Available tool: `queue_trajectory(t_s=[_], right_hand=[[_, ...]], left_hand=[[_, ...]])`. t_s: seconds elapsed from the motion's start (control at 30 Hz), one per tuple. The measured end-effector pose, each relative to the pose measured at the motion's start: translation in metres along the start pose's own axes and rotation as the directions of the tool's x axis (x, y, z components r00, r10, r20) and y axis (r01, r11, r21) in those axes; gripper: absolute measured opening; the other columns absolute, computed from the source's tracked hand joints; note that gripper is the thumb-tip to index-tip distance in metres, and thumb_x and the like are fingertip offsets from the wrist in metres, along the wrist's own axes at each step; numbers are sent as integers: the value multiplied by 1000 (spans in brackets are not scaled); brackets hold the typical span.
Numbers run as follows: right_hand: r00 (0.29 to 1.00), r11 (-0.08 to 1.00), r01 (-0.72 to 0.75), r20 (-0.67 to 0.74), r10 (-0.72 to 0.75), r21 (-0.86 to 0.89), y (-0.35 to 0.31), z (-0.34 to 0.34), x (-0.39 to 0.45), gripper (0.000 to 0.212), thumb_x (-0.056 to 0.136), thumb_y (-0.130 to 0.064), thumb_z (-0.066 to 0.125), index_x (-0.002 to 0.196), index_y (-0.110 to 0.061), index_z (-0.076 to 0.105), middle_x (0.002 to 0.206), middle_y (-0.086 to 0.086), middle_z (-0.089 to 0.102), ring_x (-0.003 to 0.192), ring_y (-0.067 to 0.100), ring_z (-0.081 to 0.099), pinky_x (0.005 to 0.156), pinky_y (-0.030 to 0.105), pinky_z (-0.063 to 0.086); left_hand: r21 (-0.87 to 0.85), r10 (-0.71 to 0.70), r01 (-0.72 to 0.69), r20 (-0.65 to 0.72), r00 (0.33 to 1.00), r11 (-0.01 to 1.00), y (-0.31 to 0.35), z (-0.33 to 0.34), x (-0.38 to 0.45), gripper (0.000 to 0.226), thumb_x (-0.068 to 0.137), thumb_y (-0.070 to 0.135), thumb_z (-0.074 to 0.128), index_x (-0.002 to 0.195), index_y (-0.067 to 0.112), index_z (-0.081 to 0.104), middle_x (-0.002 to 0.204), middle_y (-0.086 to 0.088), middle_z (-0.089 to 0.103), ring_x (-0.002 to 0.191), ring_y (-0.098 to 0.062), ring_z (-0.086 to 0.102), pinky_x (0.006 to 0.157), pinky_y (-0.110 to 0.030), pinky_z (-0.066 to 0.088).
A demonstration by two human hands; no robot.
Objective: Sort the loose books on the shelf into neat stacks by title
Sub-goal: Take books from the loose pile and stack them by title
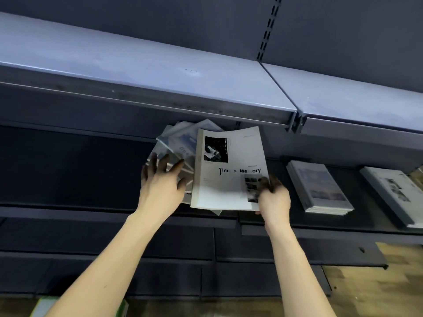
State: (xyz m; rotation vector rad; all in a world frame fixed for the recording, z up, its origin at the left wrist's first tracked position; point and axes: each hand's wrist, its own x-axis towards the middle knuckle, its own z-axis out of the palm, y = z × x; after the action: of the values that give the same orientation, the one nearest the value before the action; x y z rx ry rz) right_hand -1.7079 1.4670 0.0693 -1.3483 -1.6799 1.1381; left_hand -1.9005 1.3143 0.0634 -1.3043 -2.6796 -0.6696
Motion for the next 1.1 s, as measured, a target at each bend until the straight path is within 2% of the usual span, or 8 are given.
queue_trajectory(t_s=[0.1, 0.13, 0.2, 0.33, 0.5, 0.73, 0.87, 1.1], right_hand=[[1000, 999, 10, -26, -10, 30, 8, -12, 0, 26, 103, -24, 44, 117, -20, 65, 88, 5, 68, 70, 21, 61, 49, 33, 53], [999, 999, 19, -38, -17, 36, 12, -16, 1, 25, 103, -24, 44, 114, -20, 65, 88, 6, 68, 70, 20, 59, 45, 27, 49], [997, 998, 17, -74, -12, 65, 18, -26, 2, 22, 103, -25, 44, 106, -18, 65, 87, 3, 66, 75, 20, 58, 46, 23, 47], [990, 994, -30, -131, 44, 107, 28, -48, 2, 27, 103, -26, 45, 84, -21, 65, 75, -1, 64, 70, 19, 56, 60, 34, 48], [975, 989, -59, -206, 86, 136, 44, -90, 3, 26, 103, -24, 45, 96, -19, 69, 83, -1, 69, 76, 21, 62, 68, 38, 52], [954, 976, -104, -257, 153, 192, 65, -160, 3, 28, 103, -21, 44, 88, -11, 65, 81, 7, 70, 59, 17, 59, 39, 25, 41], [937, 966, -112, -299, 180, 231, 78, -198, 1, 27, 102, -20, 44, 90, -22, 68, 81, 1, 71, 58, 14, 61, 37, 24, 41], [913, 953, -119, -346, 216, 280, 104, -270, 5, 28, 102, -19, 43, 89, -21, 68, 80, 2, 70, 55, 13, 59, 38, 25, 40]], left_hand=[[29, 36, -37, 21, 999, 999, 8, 6, 4, 57, 96, 40, 52, 149, 36, 33, 158, -4, 26, 147, -39, 10, 117, -60, 14], [37, 40, -42, 35, 999, 998, 12, 7, 4, 59, 95, 39, 51, 150, 36, 31, 159, -3, 24, 147, -39, 10, 117, -60, 13], [45, 48, -50, 52, 997, 998, 23, 9, 5, 62, 96, 40, 49, 152, 34, 26, 161, -2, 20, 148, -36, 10, 118, -58, 11], [25, 82, -84, 58, 995, 996, 46, 15, 4, 64, 95, 37, 50, 153, 30, 23, 161, -3, 18, 148, -32, 9, 119, -56, 12], [11, 141, -143, 110, 984, 990, 91, 27, 5, 64, 96, 39, 48, 153, 28, 23, 162, -4, 15, 149, -32, 7, 120, -53, 9], [-8, 207, -208, 153, 966, 978, 161, 48, -6, 63, 95, 38, 49, 153, 30, 24, 162, -4, 17, 148, -34, 5, 120, -54, 9], [-33, 231, -229, 188, 955, 973, 203, 57, -17, 63, 96, 38, 50, 153, 29, 24, 160, -8, 20, 148, -35, 7, 120, -54, 10], [-39, 309, -308, 203, 929, 951, 278, 82, -38, 61, 96, 40, 49, 152, 28, 27, 158, -9, 22, 148, -33, 5, 118, -52, 13]])
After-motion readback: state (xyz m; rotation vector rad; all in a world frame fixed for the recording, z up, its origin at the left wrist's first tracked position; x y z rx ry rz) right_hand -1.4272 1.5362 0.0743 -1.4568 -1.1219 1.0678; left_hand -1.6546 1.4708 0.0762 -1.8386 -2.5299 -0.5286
